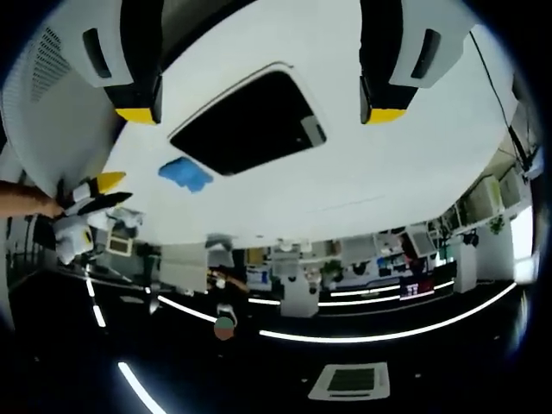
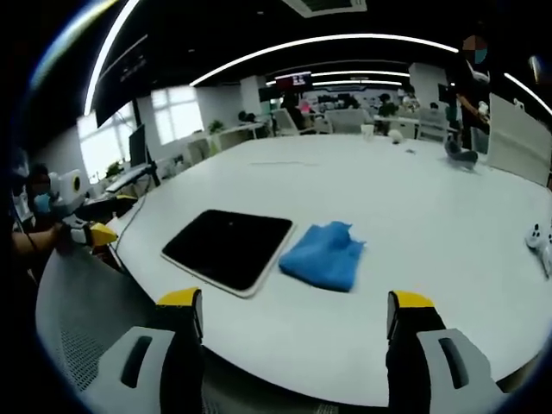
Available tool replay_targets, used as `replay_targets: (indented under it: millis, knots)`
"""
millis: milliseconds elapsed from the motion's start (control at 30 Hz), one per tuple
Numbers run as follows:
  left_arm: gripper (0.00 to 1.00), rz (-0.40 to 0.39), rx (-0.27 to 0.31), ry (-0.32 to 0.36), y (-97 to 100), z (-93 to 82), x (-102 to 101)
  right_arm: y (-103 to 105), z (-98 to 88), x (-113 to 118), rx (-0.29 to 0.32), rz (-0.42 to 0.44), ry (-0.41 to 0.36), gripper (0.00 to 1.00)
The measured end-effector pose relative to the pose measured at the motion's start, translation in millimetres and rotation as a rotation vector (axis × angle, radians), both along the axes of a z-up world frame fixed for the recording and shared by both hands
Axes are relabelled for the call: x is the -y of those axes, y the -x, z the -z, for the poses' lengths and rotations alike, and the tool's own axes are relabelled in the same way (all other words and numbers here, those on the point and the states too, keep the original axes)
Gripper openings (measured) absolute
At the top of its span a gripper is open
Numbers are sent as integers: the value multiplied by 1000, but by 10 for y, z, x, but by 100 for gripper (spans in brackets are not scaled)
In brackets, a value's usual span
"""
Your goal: Wipe the mirror surface with the cleaning cloth until all visible marks leave the cleaned area.
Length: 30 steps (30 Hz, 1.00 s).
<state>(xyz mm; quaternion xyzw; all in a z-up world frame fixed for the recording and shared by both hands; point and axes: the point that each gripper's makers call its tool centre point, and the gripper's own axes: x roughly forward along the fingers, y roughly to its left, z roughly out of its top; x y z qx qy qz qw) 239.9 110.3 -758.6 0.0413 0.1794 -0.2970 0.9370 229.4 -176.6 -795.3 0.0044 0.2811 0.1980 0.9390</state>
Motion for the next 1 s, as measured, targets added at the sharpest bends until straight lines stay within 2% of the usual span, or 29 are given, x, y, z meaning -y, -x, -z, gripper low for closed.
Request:
replay_targets:
  millis: [567,733,1000]
  knots:
    - [96,12,-3,5,21,4,22,13,6,-12,-9,0,3,85]
    - [96,11,-3,50,18,-35,39,20,24,-4,-20,1,21,84]
    - [96,17,1,31,21,-25,42,17,12,-11,-17,-10,35,83]
